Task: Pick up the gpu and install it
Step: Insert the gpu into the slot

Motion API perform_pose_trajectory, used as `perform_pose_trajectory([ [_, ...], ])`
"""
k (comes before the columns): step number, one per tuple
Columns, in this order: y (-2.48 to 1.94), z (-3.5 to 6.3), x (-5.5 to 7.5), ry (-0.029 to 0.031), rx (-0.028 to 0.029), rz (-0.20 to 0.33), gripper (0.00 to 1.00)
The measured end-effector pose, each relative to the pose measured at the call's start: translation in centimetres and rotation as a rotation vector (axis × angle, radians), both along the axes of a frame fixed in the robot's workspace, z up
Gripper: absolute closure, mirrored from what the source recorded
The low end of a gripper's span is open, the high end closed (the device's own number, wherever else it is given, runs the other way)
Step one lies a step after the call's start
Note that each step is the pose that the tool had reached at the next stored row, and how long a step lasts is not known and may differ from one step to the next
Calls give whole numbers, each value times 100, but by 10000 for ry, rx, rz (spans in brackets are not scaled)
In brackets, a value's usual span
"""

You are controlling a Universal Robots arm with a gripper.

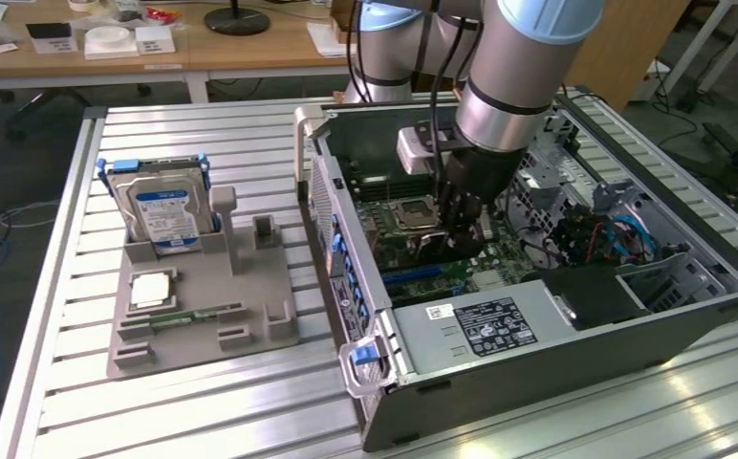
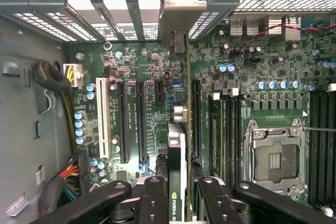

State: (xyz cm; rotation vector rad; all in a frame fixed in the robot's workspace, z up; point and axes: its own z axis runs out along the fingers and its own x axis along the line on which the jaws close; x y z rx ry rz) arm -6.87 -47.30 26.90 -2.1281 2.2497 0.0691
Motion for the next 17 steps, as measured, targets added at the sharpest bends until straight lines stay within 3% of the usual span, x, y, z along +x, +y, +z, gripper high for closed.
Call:
perform_pose_trajectory([
  [17,1,-67,-32,1,-1,4,73],
])
